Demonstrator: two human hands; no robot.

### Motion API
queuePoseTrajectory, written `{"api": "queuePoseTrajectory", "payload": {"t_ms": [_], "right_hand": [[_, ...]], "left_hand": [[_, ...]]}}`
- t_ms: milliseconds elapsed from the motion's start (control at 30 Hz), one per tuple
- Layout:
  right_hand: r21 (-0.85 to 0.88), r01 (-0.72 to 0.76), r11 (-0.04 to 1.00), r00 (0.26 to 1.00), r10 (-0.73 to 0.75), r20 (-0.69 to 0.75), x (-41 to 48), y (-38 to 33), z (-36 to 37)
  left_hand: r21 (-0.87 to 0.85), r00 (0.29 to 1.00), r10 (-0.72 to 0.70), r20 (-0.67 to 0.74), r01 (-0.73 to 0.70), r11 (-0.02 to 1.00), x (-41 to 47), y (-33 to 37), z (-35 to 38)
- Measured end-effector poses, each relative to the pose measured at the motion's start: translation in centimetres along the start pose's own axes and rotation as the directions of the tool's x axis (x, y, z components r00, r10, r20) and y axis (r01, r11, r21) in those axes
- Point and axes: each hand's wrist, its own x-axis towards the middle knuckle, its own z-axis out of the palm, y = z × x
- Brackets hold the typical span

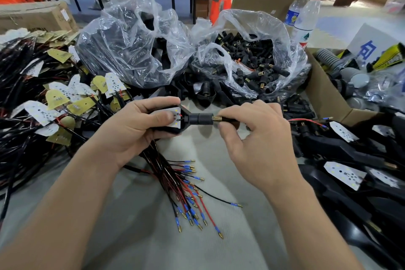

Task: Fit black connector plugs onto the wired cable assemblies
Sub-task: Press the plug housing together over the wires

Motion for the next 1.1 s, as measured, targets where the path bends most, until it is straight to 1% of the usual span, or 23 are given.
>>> {"api": "queuePoseTrajectory", "payload": {"t_ms": [100, 233, 333, 433, 467, 567, 633, 667, 733, 800, 867, 900, 933, 1000, 1067, 1100], "right_hand": [[0.008, 0.029, 1.000, 1.000, -0.029, -0.008, 0.2, -0.8, -0.1], [-0.117, 0.011, 0.993, 1.000, -0.010, 0.011, 0.7, -1.7, -0.5], [-0.085, -0.020, 0.996, 1.000, 0.019, -0.018, 0.7, -2.2, -1.5], [-0.077, -0.046, 0.996, 0.998, 0.049, 0.042, 0.4, -2.3, -3.2], [-0.083, -0.057, 0.995, 0.996, 0.063, 0.069, 0.3, -2.4, -4.1], [-0.183, -0.054, 0.982, 0.995, 0.069, 0.074, 0.0, -2.7, -7.6], [-0.289, -0.066, 0.955, 0.992, 0.095, 0.087, -0.2, -2.4, -10.2], [-0.349, -0.077, 0.934, 0.986, 0.124, 0.113, -0.5, -2.0, -11.5], [-0.470, -0.082, 0.879, 0.967, 0.185, 0.177, -1.5, -1.2, -13.6], [-0.579, -0.036, 0.814, 0.966, 0.178, 0.189, -3.0, -0.5, -15.5], [-0.678, 0.003, 0.735, 0.977, 0.141, 0.157, -4.6, 0.2, -17.3], [-0.721, 0.002, 0.692, 0.981, 0.137, 0.135, -5.3, 0.6, -18.2], [-0.757, -0.010, 0.654, 0.984, 0.140, 0.107, -5.9, 1.0, -19.2], [-0.815, -0.044, 0.578, 0.981, 0.179, 0.074, -7.0, 2.0, -20.7], [-0.861, -0.096, 0.500, 0.966, 0.254, 0.040, -7.9, 3.5, -21.4], [-0.867, -0.141, 0.479, 0.953, 0.302, 0.011, -8.4, 4.2, -21.4]], "left_hand": [[0.001, 1.000, 0.006, 0.014, -0.006, 1.000, -0.1, 0.3, -0.6], [-0.028, 0.999, 0.022, 0.050, -0.020, 0.999, -0.1, 0.6, -0.7], [-0.035, 0.997, 0.043, 0.060, -0.041, 0.999, -0.3, 0.7, -0.1], [0.001, 0.994, 0.043, 0.105, -0.043, 0.999, -0.6, 1.2, 1.0], [0.021, 0.988, 0.040, 0.149, -0.044, 0.999, -0.7, 1.2, 1.2], [0.112, 0.961, -0.057, 0.270, 0.027, 0.993, -1.6, 1.6, 3.2], [0.151, 0.943, -0.119, 0.311, 0.074, 0.986, -2.2, 1.7, 5.1], [0.166, 0.945, -0.124, 0.302, 0.076, 0.983, -2.3, 1.5, 6.3], [0.129, 0.973, -0.117, 0.200, 0.092, 0.987, -2.6, 0.9, 9.0], [-0.009, 0.993, -0.099, 0.058, 0.100, 0.995, -2.6, 0.0, 11.8], [-0.180, 0.994, -0.111, -0.020, 0.105, 0.978, -2.2, -0.7, 14.2], [-0.239, 0.991, -0.130, -0.026, 0.120, 0.964, -2.0, -1.1, 15.4], [-0.255, 0.988, -0.151, -0.015, 0.142, 0.956, -1.7, -1.5, 16.6], [-0.212, 0.981, -0.189, 0.040, 0.193, 0.958, -1.2, -2.2, 19.2], [-0.149, 0.962, -0.224, 0.157, 0.247, 0.958, -0.9, -2.9, 21.6], [-0.107, 0.948, -0.240, 0.207, 0.266, 0.958, -0.9, -3.4, 22.7]]}}
